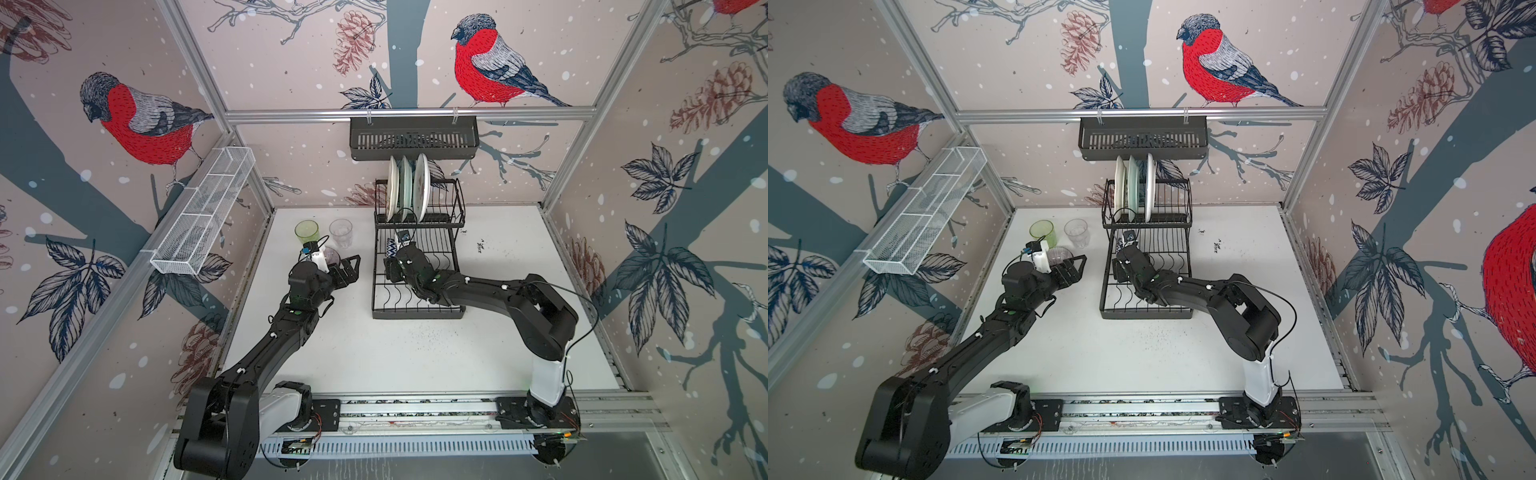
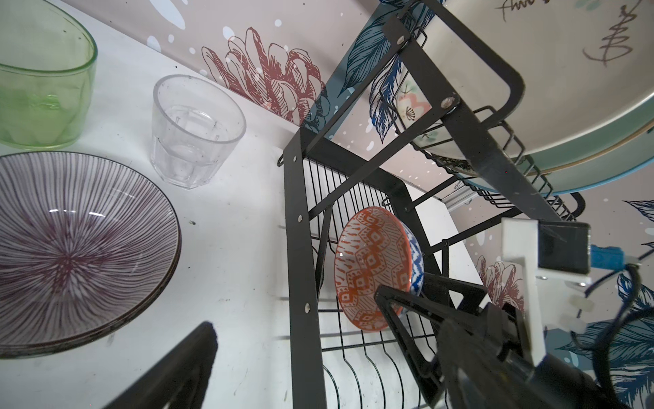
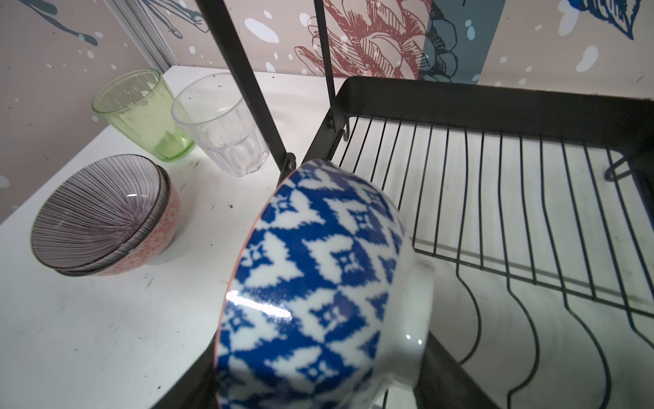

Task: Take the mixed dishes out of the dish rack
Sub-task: 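Close the right gripper on the blue patterned bowl and lift it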

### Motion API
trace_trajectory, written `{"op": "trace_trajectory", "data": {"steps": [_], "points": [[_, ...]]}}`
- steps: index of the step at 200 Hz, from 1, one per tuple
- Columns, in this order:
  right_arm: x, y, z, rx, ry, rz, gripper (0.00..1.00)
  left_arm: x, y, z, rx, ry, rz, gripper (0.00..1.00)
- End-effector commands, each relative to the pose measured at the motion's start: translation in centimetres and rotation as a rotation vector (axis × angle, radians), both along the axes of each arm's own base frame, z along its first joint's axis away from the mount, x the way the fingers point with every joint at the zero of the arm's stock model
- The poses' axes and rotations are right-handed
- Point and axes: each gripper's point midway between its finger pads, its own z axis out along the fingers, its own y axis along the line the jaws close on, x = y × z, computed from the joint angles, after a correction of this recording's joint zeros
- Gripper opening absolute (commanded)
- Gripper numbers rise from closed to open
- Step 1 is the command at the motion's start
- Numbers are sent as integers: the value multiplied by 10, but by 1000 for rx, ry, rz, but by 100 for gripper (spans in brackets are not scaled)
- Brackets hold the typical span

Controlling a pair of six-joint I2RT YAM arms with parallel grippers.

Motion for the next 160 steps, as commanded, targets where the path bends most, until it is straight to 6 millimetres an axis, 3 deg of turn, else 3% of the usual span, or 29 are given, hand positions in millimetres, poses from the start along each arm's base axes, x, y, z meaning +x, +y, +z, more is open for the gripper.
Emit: {"op": "trace_trajectory", "data": {"steps": [1, 37, 96, 160], "points": [[-5, 0, 19, 98, -5, -1, 54, 4, -3, 12, -6, -49, -12, 97], [-28, -7, 29, 208, 33, 44, 53, 5, -3, 12, 0, -45, -14, 97], [-52, -35, 57, 418, 58, 89, 53, 4, -9, 15, -29, -53, -49, 97], [-75, -50, 98, 603, 5, 209, 54, -3, -44, 22, -165, -80, -251, 89]]}}
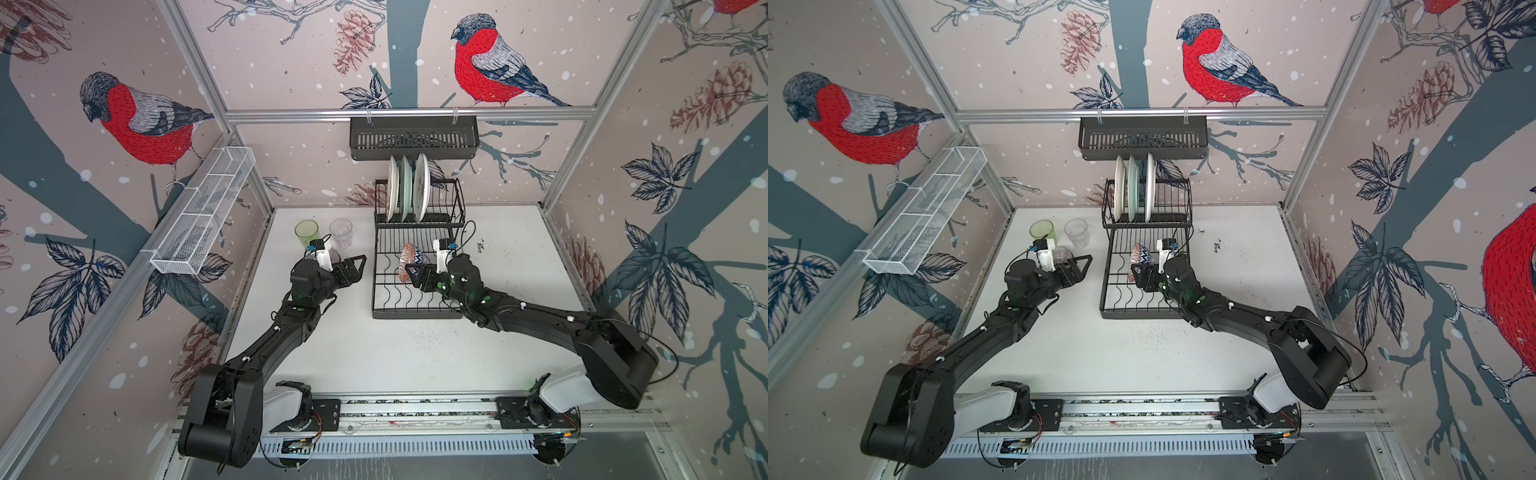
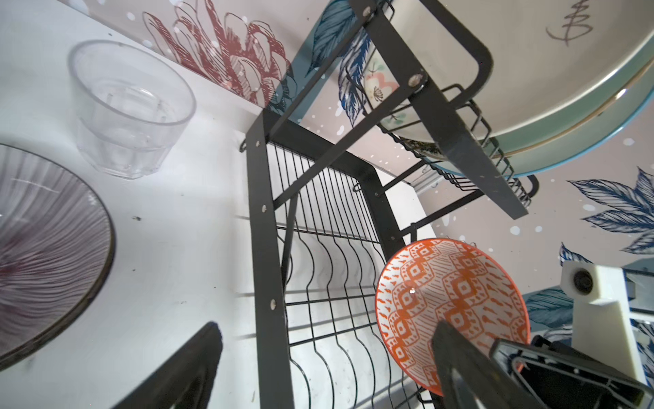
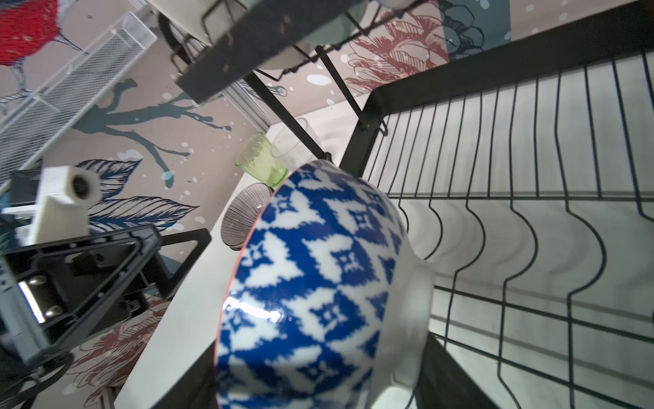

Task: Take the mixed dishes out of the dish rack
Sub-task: 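Close the right gripper on the blue patterned bowl and lift it, then grasp the blue bowl rim with the left gripper while the right holds it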

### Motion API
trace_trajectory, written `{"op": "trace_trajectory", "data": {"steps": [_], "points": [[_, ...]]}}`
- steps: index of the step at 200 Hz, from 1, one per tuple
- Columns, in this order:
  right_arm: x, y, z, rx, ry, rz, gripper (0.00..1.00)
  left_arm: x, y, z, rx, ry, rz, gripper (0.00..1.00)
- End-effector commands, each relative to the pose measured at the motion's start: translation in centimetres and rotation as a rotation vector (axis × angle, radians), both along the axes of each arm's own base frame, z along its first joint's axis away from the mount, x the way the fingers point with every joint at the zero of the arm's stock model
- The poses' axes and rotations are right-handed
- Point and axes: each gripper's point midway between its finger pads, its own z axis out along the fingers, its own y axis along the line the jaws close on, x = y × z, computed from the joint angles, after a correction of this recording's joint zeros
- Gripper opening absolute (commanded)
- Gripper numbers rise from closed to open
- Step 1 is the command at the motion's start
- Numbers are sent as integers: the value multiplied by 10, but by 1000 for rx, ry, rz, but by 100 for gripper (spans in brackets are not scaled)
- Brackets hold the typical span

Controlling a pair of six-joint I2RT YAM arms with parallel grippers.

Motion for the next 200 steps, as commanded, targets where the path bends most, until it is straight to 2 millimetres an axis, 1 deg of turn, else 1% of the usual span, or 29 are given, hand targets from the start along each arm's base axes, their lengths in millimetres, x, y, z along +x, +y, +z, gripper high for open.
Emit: {"op": "trace_trajectory", "data": {"steps": [1, 31, 45, 78, 99, 120, 135, 172, 200], "points": [[-10, 11, 45, 159, -95, 81, 54, -4, -19, 21, -91, -75, -120, 89], [-19, 16, 56, 211, -119, 141, 55, -5, -27, 19, -127, -66, -150, 81], [-21, 17, 58, 220, -127, 153, 55, -6, -32, 21, -126, -73, -155, 80], [-24, 19, 61, 218, -140, 177, 55, -17, -55, 33, -139, -110, -222, 77], [-28, 21, 66, 228, -153, 196, 55, -20, -68, 32, -129, -103, -248, 72], [-31, 22, 70, 236, -159, 203, 56, -22, -72, 32, -122, -102, -252, 67], [-33, 23, 73, 242, -164, 211, 56, -21, -71, 31, -111, -98, -240, 64], [-40, 27, 80, 252, -179, 219, 56, -22, -77, 31, -112, -95, -262, 62], [-43, 33, 82, 256, -182, 232, 56, -21, -82, 26, -109, -78, -275, 56]]}}
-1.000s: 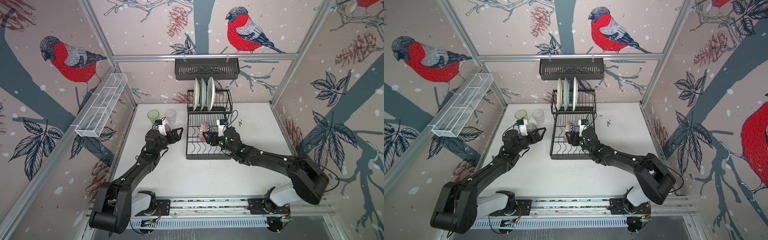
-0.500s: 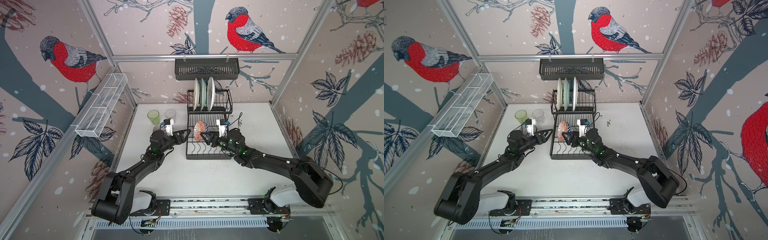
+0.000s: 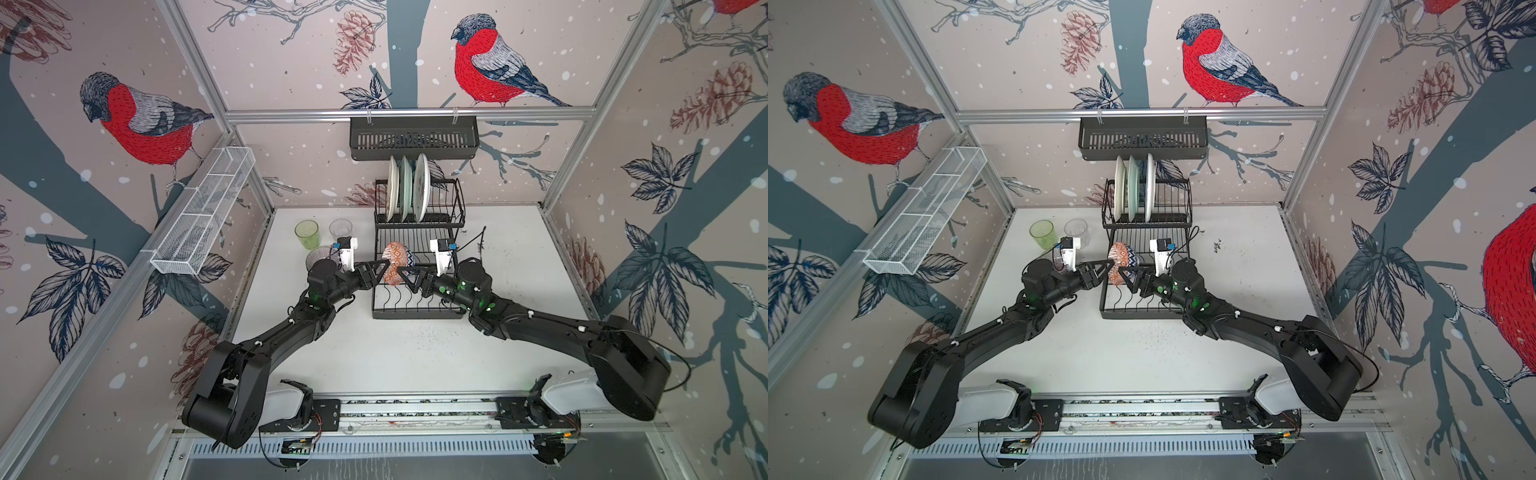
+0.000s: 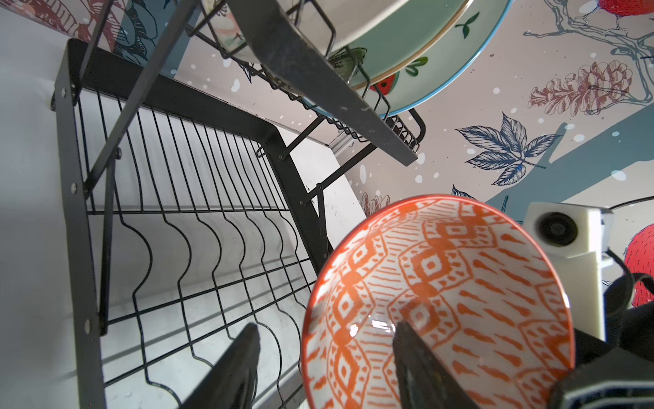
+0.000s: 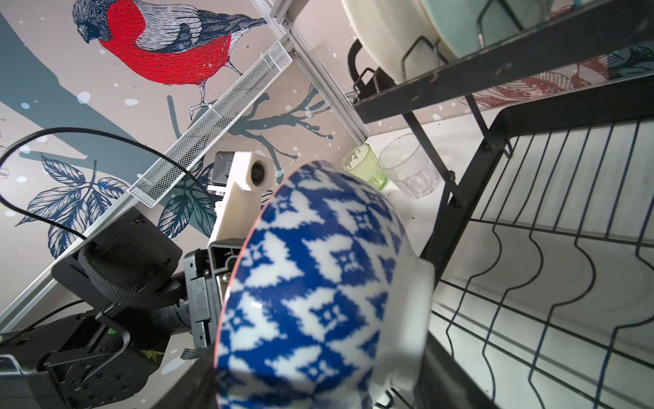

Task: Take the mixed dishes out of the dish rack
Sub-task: 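Grasp the blue bowl rim with the left gripper while the right holds it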

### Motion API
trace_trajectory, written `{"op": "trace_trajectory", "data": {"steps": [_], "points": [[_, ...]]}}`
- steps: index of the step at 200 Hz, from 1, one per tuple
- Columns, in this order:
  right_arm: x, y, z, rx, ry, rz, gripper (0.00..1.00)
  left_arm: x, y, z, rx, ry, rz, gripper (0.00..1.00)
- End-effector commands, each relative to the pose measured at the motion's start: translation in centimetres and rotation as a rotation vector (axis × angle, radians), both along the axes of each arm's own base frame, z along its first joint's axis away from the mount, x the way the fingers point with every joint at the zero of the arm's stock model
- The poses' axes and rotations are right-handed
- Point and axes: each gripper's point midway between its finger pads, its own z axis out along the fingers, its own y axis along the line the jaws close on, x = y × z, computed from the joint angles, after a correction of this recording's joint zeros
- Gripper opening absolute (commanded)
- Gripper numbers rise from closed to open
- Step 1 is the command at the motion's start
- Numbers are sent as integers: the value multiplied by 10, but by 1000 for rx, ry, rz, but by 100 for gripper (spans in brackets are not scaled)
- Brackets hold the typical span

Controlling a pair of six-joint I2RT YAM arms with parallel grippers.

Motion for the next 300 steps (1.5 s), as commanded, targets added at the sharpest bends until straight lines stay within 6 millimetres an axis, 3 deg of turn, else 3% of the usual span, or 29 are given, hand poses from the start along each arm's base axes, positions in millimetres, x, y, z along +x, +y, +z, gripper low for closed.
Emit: {"op": "trace_trajectory", "data": {"steps": [1, 146, 186, 232, 300], "points": [[-2, 5, 29, 75, -72, 10, 56, 3, -4, 5, 1, -33, -8, 56], [0, 13, 24, 34, -70, 0, 60, 12, -11, -10, 30, 25, -27, 19], [2, 13, 20, 17, -67, -11, 65, 12, -10, -11, 40, 29, -16, 15], [2, 19, 16, -6, -57, -8, 69, 16, -6, -17, 87, 37, 18, 0], [3, 19, 17, -34, -61, -33, 85, 15, 9, -8, 129, 8, 95, 0]]}}
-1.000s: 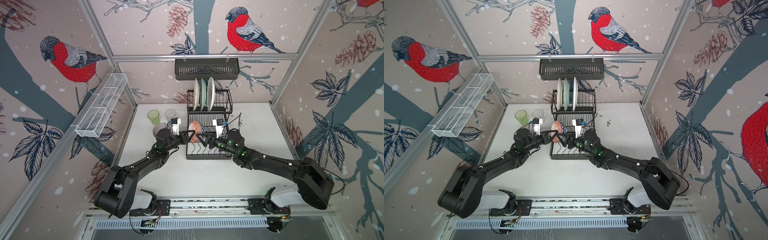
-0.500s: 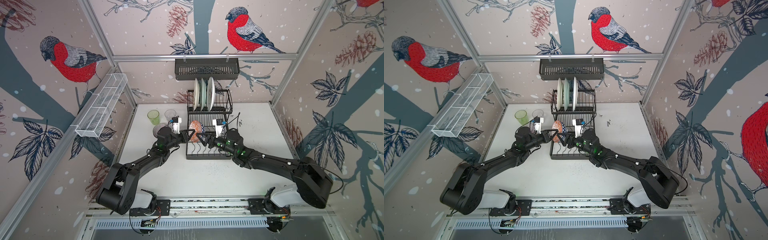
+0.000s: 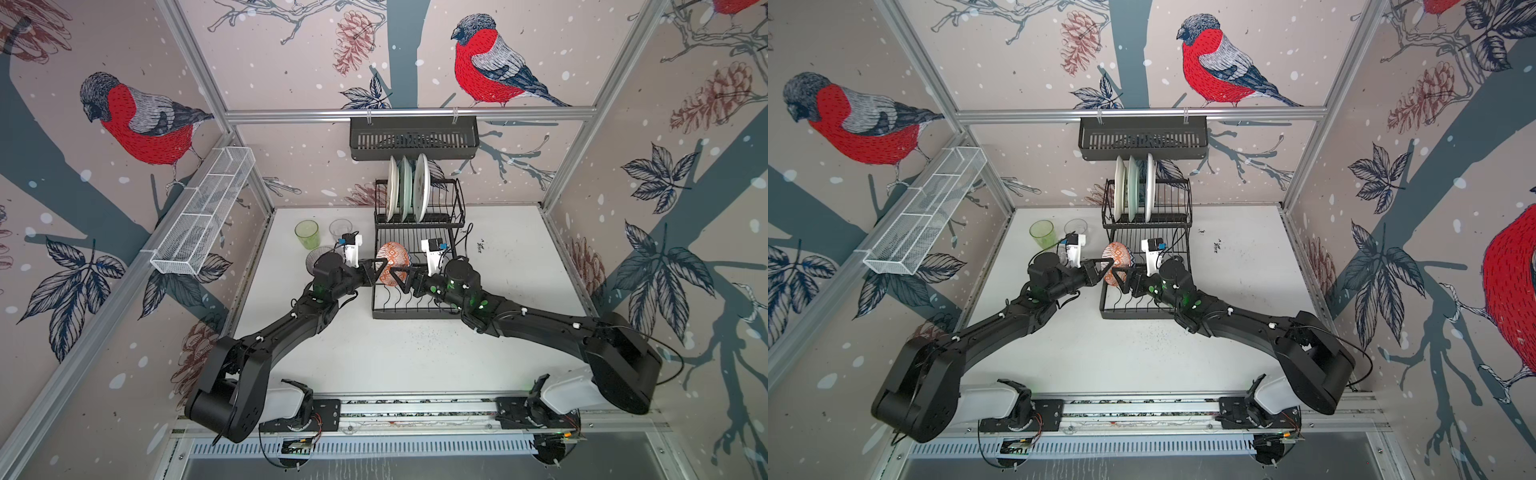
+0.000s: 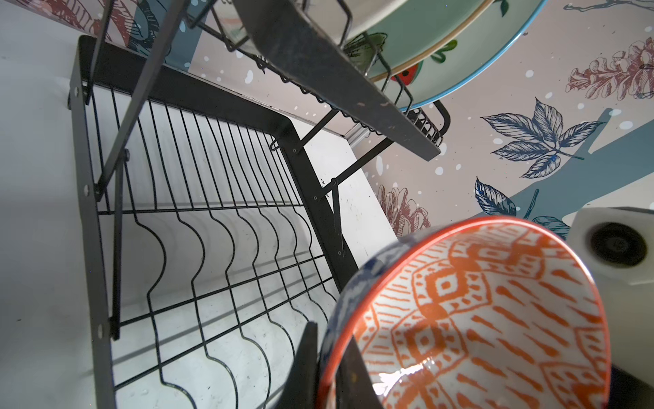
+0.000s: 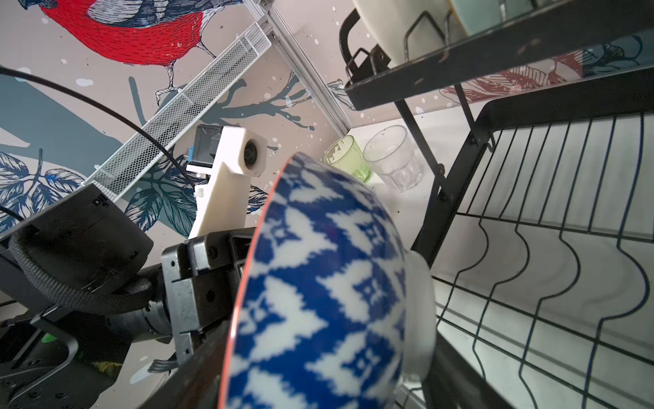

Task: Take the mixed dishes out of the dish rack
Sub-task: 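Grasp the blue bowl rim with the left gripper while the right holds it, then carry the blue bowl with the left gripper toward the stacked bowls while the right withdraws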

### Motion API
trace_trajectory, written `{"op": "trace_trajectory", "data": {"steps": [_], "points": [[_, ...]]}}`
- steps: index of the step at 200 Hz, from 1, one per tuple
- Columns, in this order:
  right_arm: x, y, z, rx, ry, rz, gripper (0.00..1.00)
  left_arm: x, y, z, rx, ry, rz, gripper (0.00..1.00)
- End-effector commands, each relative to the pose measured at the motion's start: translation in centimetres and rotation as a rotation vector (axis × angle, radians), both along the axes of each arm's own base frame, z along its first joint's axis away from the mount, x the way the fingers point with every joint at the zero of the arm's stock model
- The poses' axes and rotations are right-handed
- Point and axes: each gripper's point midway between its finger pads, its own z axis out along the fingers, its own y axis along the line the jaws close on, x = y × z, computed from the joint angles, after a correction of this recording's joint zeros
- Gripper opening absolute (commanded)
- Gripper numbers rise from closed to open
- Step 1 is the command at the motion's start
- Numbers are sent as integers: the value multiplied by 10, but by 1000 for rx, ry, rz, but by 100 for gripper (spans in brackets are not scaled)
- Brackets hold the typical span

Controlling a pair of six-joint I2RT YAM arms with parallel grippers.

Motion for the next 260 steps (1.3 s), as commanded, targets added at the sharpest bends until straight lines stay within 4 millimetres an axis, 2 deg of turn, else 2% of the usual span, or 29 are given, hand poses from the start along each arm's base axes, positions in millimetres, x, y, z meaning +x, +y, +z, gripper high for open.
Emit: {"op": "trace_trajectory", "data": {"steps": [1, 29, 35, 56, 99, 145, 174, 214, 260], "points": [[-1, 3, 25, 47, -73, 10, 85, 5, 10, -4, 49, -13, 63, 0], [1, 1, 26, 44, -73, -10, 92, 4, 10, -2, 48, -19, 63, 0], [2, 1, 25, 40, -71, -15, 97, 4, 10, -3, 49, -17, 63, 0], [3, -1, 24, 31, -68, -30, 100, 4, 12, -2, 51, -16, 70, 0], [10, -8, 22, -9, -70, -86, 100, 4, 14, -1, 52, -20, 83, 0], [16, -25, 14, -104, -69, -172, 100, 5, 18, -1, 74, -21, 106, 0], [20, -36, 8, -167, -74, -216, 100, 9, 27, -2, 111, -27, 156, 0], [20, -52, 11, -203, -82, -268, 100, 15, 34, -5, 166, -35, 194, 0], [22, -70, 9, -243, -90, -316, 100, 28, 58, -14, 282, -16, 316, 0]]}}
